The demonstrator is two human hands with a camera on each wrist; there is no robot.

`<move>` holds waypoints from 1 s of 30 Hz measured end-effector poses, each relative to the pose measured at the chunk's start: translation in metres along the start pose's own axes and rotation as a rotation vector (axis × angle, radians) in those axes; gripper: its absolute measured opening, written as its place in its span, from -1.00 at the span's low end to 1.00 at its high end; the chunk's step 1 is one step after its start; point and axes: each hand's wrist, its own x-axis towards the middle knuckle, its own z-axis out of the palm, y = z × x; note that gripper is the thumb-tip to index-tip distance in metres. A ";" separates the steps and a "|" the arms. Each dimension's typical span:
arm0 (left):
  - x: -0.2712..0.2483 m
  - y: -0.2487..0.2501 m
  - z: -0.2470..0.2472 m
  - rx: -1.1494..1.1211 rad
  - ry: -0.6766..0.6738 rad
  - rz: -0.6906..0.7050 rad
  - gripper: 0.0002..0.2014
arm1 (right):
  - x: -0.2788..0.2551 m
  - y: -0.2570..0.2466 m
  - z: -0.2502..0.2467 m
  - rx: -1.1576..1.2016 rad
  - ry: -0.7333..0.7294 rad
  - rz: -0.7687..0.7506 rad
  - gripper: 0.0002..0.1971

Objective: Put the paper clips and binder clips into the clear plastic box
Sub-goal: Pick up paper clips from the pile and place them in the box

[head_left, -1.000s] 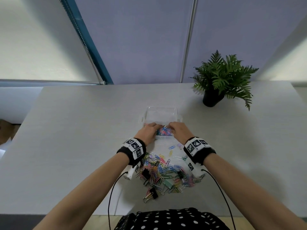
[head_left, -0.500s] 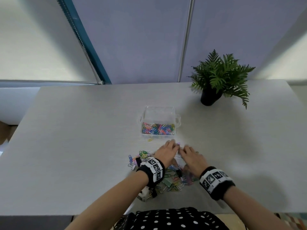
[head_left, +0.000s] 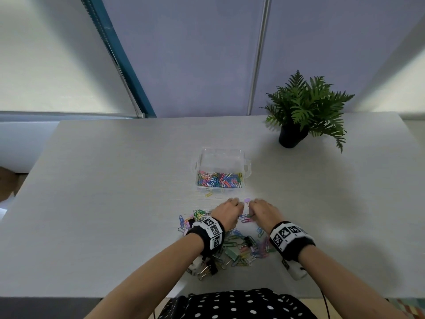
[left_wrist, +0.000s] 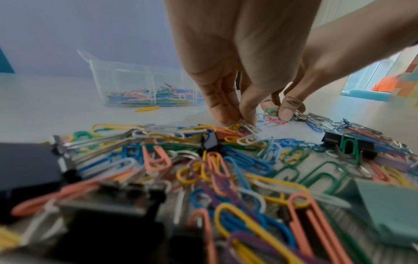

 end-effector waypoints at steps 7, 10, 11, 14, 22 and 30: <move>0.007 -0.006 -0.001 -0.004 -0.068 -0.006 -0.80 | 0.002 -0.001 -0.009 0.156 0.000 0.042 -0.93; 0.009 -0.013 -0.009 -0.162 -0.097 -0.074 -0.88 | 0.003 0.005 -0.014 0.366 0.040 0.031 -0.69; 0.010 -0.017 -0.012 -0.244 -0.104 -0.095 -0.86 | 0.004 0.007 -0.016 0.428 0.066 0.028 -0.64; 0.007 -0.029 -0.024 -0.487 -0.052 -0.153 -0.78 | 0.009 0.007 -0.024 0.615 0.080 0.056 -0.78; -0.001 -0.062 -0.066 -0.509 0.139 -0.221 -0.87 | 0.031 0.004 -0.054 0.985 0.079 0.065 -0.89; 0.026 -0.086 -0.087 -0.287 0.251 -0.309 -0.81 | 0.081 -0.020 -0.065 0.831 0.108 0.073 -0.75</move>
